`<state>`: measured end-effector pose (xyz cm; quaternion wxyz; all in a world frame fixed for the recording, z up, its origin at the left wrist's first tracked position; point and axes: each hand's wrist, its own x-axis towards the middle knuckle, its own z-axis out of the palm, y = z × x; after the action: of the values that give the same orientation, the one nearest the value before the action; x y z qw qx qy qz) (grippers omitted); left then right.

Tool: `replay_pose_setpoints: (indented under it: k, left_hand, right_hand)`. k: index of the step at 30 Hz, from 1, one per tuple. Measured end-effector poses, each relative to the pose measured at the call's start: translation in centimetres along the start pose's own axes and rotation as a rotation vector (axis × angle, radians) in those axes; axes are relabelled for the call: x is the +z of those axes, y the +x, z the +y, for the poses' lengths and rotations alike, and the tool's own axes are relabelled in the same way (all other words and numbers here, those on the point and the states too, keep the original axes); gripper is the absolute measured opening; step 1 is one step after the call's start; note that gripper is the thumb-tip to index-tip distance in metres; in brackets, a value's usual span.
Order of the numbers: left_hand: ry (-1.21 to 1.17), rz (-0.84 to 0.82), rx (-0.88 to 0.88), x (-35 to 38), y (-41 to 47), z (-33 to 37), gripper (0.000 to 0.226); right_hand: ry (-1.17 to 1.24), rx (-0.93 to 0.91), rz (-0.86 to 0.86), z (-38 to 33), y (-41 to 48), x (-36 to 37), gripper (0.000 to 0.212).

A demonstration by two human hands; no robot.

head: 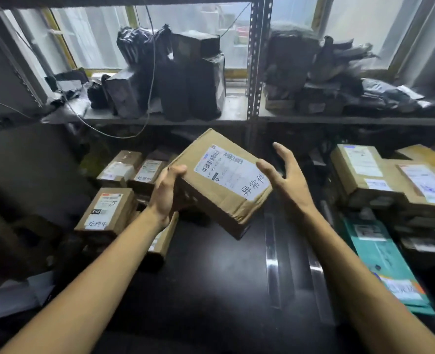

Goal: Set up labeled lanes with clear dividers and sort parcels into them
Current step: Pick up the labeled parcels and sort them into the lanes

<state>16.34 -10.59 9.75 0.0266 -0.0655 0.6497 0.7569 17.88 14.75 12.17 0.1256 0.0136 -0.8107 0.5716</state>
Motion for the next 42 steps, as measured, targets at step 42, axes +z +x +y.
replay_pose_setpoints:
  k: [42]
  left_hand:
    - [0.069, -0.459, 0.220, 43.7, -4.1, -4.7, 0.042]
  right_hand:
    - [0.461, 0.155, 0.251, 11.5, -2.7, -34.2, 0.026]
